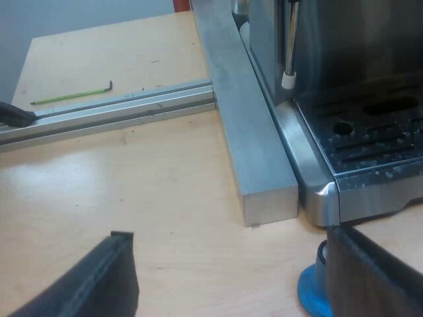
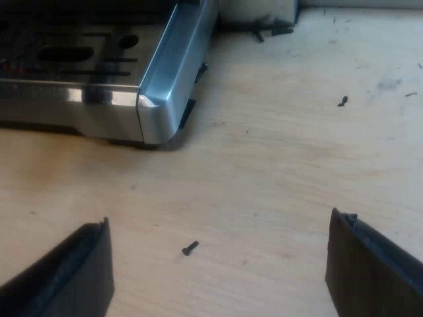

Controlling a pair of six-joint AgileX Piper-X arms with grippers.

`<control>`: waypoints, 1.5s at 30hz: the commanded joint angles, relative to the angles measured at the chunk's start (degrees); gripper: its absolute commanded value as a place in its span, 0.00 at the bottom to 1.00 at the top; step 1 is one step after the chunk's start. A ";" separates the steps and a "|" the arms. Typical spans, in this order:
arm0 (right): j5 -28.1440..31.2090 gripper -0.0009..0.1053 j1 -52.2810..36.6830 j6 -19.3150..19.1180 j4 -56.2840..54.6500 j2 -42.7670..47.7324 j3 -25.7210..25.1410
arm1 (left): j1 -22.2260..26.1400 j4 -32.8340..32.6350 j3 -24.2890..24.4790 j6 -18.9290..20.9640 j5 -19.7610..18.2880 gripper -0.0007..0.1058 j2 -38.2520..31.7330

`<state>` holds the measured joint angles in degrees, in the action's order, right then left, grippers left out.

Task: Grind coffee beans and then tamp

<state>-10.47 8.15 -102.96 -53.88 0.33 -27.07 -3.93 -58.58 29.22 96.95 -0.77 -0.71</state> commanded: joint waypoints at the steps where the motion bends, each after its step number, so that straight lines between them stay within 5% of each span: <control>1: 0.09 0.65 0.11 1.21 0.17 2.43 -0.81 | -0.38 0.81 -0.04 0.87 -1.28 0.59 -7.27; 9: -0.64 0.65 0.11 -0.86 -3.60 -2.50 -6.41 | -4.14 0.31 5.24 0.87 -6.57 0.59 -1.00; 17: -8.93 0.65 0.68 -3.71 -6.30 -12.43 -14.80 | -11.98 7.87 7.60 0.87 -23.11 0.59 7.16; 26: -14.27 0.65 11.95 -3.97 -6.30 -19.79 -17.65 | -18.48 15.19 3.03 0.87 -34.96 0.59 8.52; 32: -13.36 0.65 19.14 -3.97 -4.03 -22.88 -17.41 | -21.69 22.38 -5.74 0.87 -37.65 0.59 8.65; 38: -4.74 0.65 27.57 -3.97 2.22 -26.27 -17.43 | -21.88 32.22 -14.72 0.87 -37.77 0.59 8.78; 45: 6.05 0.65 36.03 -3.58 12.31 -29.48 -14.14 | -21.88 37.85 -18.23 0.87 -37.58 0.59 9.94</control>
<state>-5.22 44.26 -106.01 -42.64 -29.26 -41.13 -25.53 -22.07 10.87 97.22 -38.07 9.14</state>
